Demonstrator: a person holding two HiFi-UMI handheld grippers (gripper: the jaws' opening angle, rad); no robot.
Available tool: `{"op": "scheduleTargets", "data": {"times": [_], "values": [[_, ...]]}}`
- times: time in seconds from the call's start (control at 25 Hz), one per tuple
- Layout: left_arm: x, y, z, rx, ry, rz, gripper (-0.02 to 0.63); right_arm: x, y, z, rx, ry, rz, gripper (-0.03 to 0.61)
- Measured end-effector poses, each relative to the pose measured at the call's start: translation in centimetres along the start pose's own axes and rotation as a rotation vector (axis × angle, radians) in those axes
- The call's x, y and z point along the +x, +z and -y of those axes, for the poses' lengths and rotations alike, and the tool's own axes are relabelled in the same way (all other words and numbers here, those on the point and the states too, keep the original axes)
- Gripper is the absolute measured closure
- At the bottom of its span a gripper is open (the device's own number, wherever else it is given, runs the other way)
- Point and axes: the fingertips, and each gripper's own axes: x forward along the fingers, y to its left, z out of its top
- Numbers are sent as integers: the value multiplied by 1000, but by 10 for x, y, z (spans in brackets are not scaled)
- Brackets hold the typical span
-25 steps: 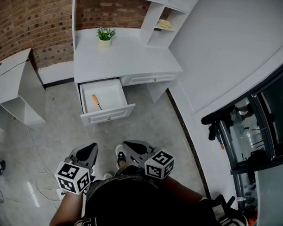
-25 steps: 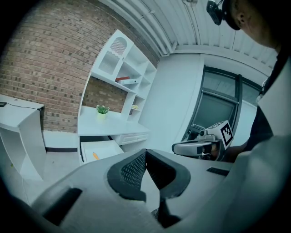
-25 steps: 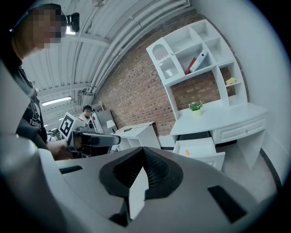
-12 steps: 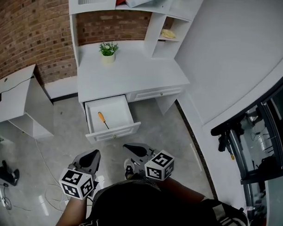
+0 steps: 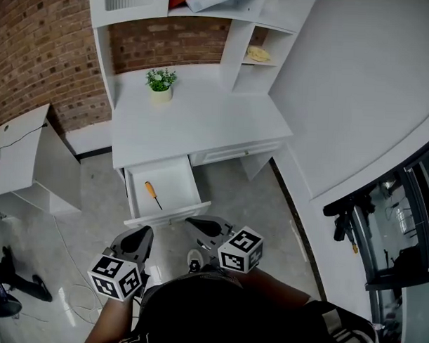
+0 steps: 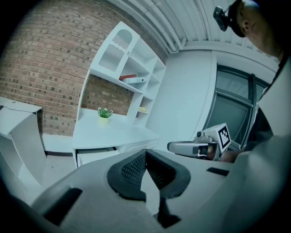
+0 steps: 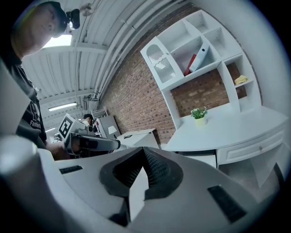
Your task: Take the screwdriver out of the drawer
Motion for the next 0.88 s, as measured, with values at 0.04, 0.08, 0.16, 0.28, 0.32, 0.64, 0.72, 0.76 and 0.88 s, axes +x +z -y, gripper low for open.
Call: {"op": "scheduleTargets", "data": {"times": [0.04, 0.08, 0.16, 0.28, 0.32, 0.64, 0.72, 0.76, 0.88], "values": [[6, 2, -2, -22, 1, 6, 597, 2, 2, 6, -2, 7, -2, 574], [11, 4, -4, -35, 7, 10, 597, 3, 5, 12, -3, 13, -3, 572], [22, 9, -9, -33, 31, 13, 597, 6, 10, 25, -5, 24, -6, 574], [39, 19, -11, -13, 55, 21, 597, 10, 18, 43, -6, 44, -11, 572], [44, 22, -11, -7, 62, 25, 597, 11, 20, 49, -7, 52, -14, 574], [72, 23, -17, -13, 125, 29, 597, 26, 20, 80, 5, 114, -40, 574], [73, 17, -17, -14, 137, 8, 597, 29, 18, 80, 9, 133, -51, 574], [72, 14, -20, -15, 147, -2, 597, 30, 17, 79, 9, 142, -56, 572], [71, 13, -30, -35, 176, -12, 597, 37, 15, 84, 21, 149, -69, 572]]}}
